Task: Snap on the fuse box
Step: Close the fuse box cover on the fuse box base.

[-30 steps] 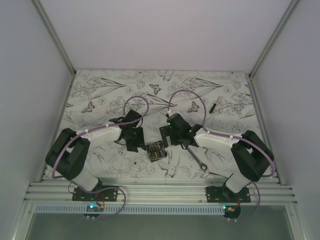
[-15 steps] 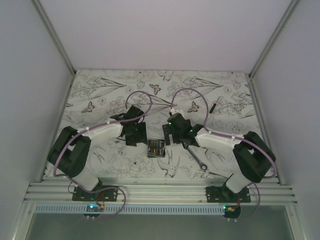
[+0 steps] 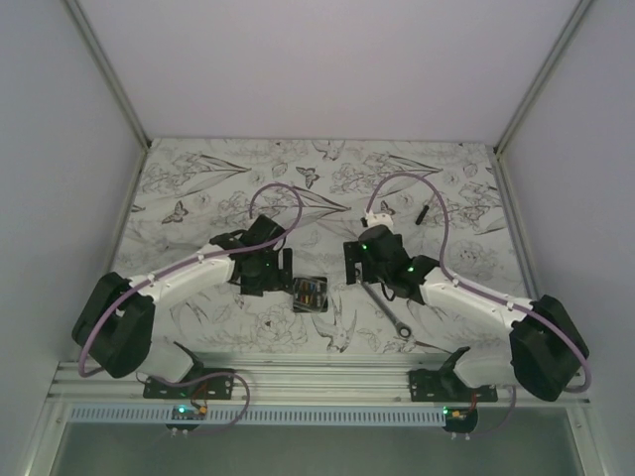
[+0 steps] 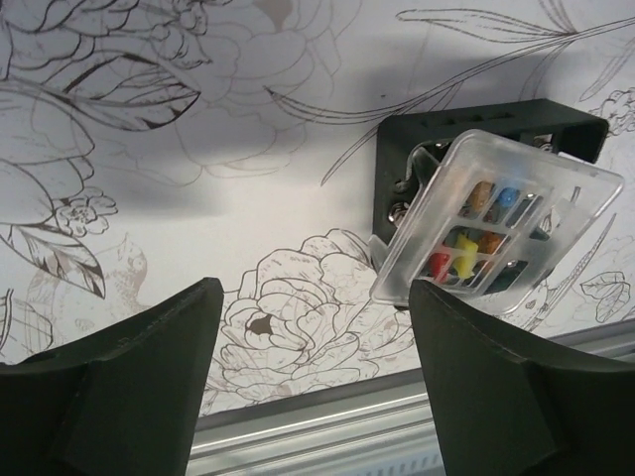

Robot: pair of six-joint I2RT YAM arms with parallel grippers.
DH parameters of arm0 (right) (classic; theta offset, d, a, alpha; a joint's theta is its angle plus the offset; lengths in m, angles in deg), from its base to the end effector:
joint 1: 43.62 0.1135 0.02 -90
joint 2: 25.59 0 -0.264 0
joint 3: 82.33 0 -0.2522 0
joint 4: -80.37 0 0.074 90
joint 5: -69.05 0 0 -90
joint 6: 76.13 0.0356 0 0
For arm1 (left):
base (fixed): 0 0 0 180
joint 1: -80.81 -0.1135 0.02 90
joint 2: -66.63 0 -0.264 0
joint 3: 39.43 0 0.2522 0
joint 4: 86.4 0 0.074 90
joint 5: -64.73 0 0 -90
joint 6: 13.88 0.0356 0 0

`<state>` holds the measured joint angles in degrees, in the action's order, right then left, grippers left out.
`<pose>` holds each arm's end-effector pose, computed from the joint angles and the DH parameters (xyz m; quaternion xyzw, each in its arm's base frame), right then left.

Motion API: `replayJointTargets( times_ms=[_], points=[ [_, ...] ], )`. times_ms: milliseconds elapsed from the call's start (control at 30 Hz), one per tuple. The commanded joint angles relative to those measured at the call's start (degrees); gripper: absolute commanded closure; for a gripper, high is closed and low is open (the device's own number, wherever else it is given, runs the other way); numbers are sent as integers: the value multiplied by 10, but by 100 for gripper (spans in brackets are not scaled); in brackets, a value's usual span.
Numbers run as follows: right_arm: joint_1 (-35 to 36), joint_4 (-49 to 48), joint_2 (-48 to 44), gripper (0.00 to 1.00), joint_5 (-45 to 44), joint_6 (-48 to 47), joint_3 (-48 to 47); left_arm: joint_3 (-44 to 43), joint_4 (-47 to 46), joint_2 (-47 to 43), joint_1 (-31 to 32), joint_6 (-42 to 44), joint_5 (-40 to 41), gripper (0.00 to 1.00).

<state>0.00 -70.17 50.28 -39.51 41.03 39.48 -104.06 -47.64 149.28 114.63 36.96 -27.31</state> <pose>0.2026 0.1775 0.2139 -0.0732 0.9177 0.0865 0.3809 0.2370 -0.1603 0.2056 -0.0395 0.9573 -0.1837 0.2196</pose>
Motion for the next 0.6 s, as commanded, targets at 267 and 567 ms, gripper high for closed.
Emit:
replayJointTargets(
  times_ms=[267, 567],
  points=[
    [-3, -106, -78, 1, 194, 52, 69, 32, 37, -62, -36, -36, -66, 30],
    [-3, -218, -31, 15, 280, 108, 94, 21, -53, -21, -50, -8, -165, 49]
  ],
)
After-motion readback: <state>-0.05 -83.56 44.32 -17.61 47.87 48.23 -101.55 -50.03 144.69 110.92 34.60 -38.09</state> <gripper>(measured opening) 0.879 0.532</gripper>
